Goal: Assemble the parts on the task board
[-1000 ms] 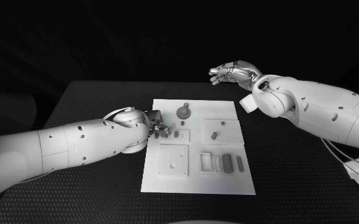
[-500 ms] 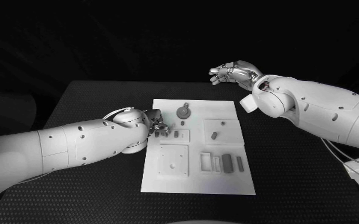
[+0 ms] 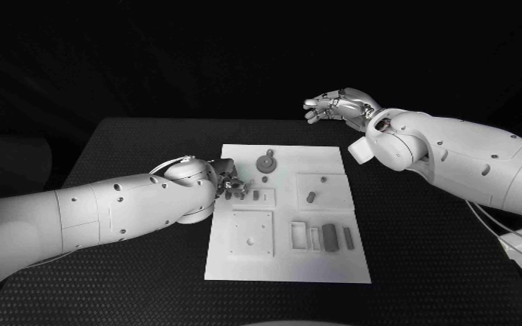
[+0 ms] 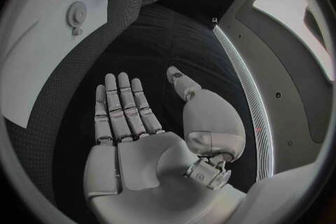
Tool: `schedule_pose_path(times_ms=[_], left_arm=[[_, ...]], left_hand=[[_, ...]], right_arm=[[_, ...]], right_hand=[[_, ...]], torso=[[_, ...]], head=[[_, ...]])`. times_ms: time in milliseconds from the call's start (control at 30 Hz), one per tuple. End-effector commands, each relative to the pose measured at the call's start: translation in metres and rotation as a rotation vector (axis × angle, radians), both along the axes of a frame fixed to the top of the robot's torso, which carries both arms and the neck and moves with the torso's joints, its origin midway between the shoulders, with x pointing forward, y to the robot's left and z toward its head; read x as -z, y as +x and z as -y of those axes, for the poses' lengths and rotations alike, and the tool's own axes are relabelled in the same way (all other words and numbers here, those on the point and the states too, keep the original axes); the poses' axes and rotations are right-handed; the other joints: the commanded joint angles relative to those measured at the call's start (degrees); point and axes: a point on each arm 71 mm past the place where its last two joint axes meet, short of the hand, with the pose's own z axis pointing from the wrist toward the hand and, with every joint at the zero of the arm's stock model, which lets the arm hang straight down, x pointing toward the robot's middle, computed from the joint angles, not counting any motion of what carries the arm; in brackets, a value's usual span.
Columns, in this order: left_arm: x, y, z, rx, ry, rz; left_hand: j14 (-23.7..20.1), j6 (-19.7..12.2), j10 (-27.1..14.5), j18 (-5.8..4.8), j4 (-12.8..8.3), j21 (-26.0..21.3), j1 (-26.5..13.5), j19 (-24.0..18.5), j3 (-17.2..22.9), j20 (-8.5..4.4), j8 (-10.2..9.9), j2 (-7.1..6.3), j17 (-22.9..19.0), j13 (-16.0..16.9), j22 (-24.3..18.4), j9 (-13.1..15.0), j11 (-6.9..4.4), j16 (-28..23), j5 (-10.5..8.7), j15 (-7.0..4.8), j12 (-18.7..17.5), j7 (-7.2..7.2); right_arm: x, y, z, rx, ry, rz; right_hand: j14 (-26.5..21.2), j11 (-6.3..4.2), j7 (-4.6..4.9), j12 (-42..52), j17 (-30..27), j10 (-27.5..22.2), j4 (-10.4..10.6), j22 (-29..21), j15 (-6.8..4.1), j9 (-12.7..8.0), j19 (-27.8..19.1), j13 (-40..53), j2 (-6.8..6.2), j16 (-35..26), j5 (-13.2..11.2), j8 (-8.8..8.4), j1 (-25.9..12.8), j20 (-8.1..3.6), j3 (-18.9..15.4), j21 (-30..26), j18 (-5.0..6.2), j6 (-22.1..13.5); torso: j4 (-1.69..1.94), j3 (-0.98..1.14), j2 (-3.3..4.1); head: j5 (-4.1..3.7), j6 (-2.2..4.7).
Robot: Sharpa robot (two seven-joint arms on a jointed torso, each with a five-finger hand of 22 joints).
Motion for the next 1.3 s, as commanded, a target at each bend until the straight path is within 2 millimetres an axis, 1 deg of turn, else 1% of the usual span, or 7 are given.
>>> schedule_pose_path(times_ms=[33,300,567,733,967,1300], left_arm=[[0.0008,-0.0008,0.0014,0.012,-0.001,-0.015],[0.0014,0.0000,0.0017,0.010,-0.004,-0.019],[0.0023,0.0003,0.0003,0.006,-0.002,-0.021],[0.0028,0.0000,0.0006,0.008,-0.001,-0.025],[0.0031,-0.0002,0.0001,0.008,-0.002,-0.027],[0.0031,-0.0001,0.0002,0.005,-0.002,-0.025]], left_hand=[[1.2,0.4,0.4,2.26,0.3,0.1,1.5,0.5,-0.4,-0.74,0.0,0.98,-0.1,0.0,1.1,4.1,-0.03,0.2,0.10,-1.44,0.1,0.01],[1.1,0.3,0.3,2.28,2.3,0.0,-0.1,0.4,-1.2,-0.80,-0.2,-1.83,-0.1,0.0,1.0,4.0,0.01,0.1,-0.04,-1.41,0.0,0.05],[1.0,0.3,0.2,2.32,3.2,-0.1,-0.7,0.3,-1.5,-0.82,-0.3,-3.01,-0.1,-0.1,1.0,4.1,0.04,0.1,-0.15,-1.40,-0.1,0.08],[0.8,0.1,0.0,2.35,3.9,-0.2,-1.2,0.2,-1.9,-0.82,-0.4,-4.04,-0.1,-0.1,1.0,4.1,0.08,0.0,-0.38,-1.36,-0.1,0.13],[0.8,0.1,0.0,2.37,4.2,-0.2,-1.3,0.2,-2.0,-0.82,-0.5,-4.51,-0.2,-0.1,1.0,4.1,0.08,0.0,-0.42,-1.36,-0.1,0.12],[0.8,0.1,0.0,2.39,4.4,-0.2,-1.4,0.2,-2.1,-0.83,-0.5,-4.69,-0.2,-0.1,1.0,4.1,0.07,0.0,-0.43,-1.36,-0.1,0.12]], right_arm=[[0.0000,-0.0007,-0.0014,-0.017,0.005,0.000],[-0.0002,-0.0009,-0.0021,-0.022,0.008,0.002],[-0.0002,-0.0009,-0.0016,-0.020,0.007,0.002],[-0.0001,-0.0008,-0.0017,-0.020,0.007,0.001],[-0.0003,-0.0006,-0.0017,-0.017,0.008,0.005],[-0.0003,-0.0006,-0.0016,-0.017,0.008,0.004]], right_hand=[[-0.4,0.19,1.96,-0.3,0.1,-0.1,0.4,0.1,0.18,-0.1,-0.1,-0.1,0.12,-0.2,-0.1,0.31,0.4,-0.08,0.1,-0.2,-1.02,-0.4],[-0.4,0.20,1.98,-0.3,0.2,-0.1,0.4,0.1,0.20,-0.1,-0.1,-0.1,-0.15,-0.2,-0.1,0.33,0.3,-0.06,-0.1,-0.3,-1.03,-0.4],[-0.4,0.21,1.98,-0.3,0.2,-0.1,0.4,0.2,0.20,-0.2,-0.1,-0.1,-0.14,-0.3,-0.1,0.35,0.3,-0.06,-0.1,-0.4,-1.02,-0.4],[-0.4,0.21,1.99,-0.3,0.2,-0.1,0.5,0.2,0.21,-0.2,-0.1,-0.2,-0.14,-0.3,-0.1,0.35,0.2,-0.06,-0.1,-0.4,-1.02,-0.4],[-0.4,0.22,1.99,-0.3,0.3,-0.1,0.6,0.2,0.21,-0.2,-0.1,-0.2,-0.13,-0.3,-0.1,0.36,0.2,-0.06,-0.1,-0.4,-1.01,-0.5],[-0.4,0.21,2.00,-0.3,0.3,-0.1,0.6,0.2,0.21,-0.3,0.0,-0.2,-0.13,-0.3,-0.1,0.38,0.2,-0.07,-0.1,-0.5,-1.00,-0.5]], torso=[[0.01,0.02,0.00],[0.00,-0.04,0.01],[0.03,-0.04,-0.01],[0.02,-0.04,0.00],[0.02,-0.04,0.00],[0.01,-0.04,-0.01]], head=[[0.01,-0.12],[-0.11,-0.13],[-0.12,-0.25],[-0.13,-0.26],[-0.13,-0.33],[-0.12,-0.25]])
